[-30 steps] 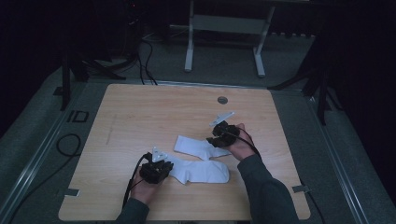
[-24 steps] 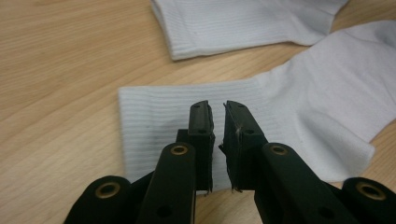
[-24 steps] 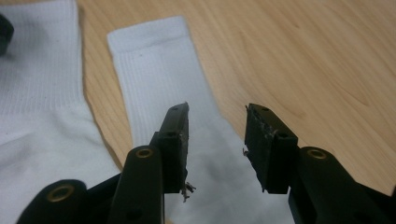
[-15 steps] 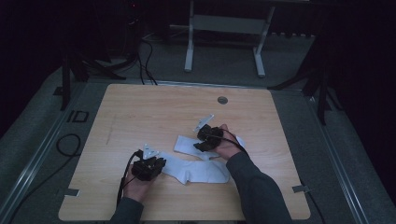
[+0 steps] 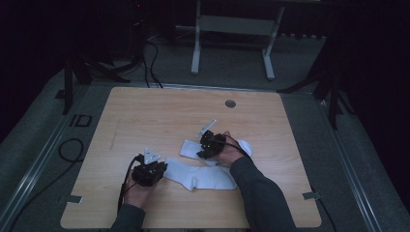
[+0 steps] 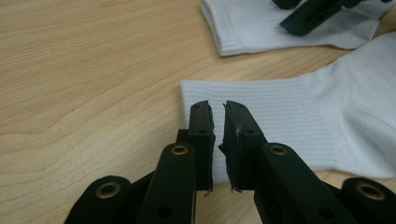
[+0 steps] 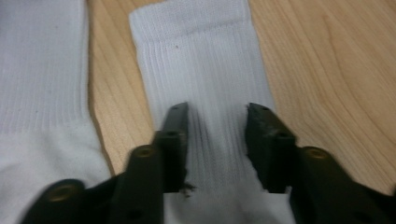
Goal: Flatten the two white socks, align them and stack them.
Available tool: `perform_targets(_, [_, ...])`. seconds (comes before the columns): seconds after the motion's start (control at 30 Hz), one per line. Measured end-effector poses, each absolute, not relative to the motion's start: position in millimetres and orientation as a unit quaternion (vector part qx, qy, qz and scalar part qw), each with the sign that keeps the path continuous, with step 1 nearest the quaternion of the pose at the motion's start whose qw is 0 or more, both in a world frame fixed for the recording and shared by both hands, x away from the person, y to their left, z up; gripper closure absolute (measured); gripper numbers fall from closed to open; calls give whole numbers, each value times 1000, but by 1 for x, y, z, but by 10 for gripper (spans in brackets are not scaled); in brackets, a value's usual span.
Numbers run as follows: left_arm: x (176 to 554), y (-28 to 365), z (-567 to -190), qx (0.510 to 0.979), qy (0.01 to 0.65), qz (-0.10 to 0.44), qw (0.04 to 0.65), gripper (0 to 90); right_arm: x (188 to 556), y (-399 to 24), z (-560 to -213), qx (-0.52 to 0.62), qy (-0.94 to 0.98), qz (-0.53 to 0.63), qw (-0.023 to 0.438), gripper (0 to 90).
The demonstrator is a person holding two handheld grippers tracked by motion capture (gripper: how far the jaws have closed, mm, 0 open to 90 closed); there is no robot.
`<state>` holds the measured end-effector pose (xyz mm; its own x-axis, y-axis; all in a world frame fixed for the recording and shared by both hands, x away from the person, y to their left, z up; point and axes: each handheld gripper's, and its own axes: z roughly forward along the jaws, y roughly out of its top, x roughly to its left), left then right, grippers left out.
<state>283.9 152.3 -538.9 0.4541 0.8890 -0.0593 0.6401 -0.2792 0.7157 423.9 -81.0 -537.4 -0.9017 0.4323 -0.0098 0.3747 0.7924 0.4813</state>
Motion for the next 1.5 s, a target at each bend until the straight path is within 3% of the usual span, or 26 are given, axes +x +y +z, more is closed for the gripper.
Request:
perform_targets(0.07, [284, 153, -539, 778, 491, 180, 347, 814, 425, -81, -536, 222, 944, 237, 66, 800])
perform_targets(0.13, [284, 154, -538, 779, 491, 180, 346, 813, 425, -81, -536, 227, 943, 232, 71, 831])
perform_targets(0.4, [285, 160, -538, 773, 499, 181, 347, 813, 419, -88, -518, 240, 933, 256, 85, 838])
perform_targets(0.57, [285, 161, -537, 770, 502, 184, 349, 814, 403, -102, -474, 236, 918, 304, 99, 836])
perform_targets(0.83, [286, 165, -538, 769, 508, 185, 340, 814, 373, -107, -440, 219, 911, 333, 106, 833])
perform_targets(1.07, [288, 169, -540, 769, 516, 189, 326, 888, 346, -85, -422, 197, 913, 341, 108, 831])
perform_targets(1.27, [289, 171, -544, 769, 524, 184, 317, 896, 336, -72, -432, 192, 917, 335, 97, 829])
perform_targets(1.5, [291, 168, -550, 776, 525, 177, 301, 897, 335, -53, -481, 214, 926, 306, 58, 829])
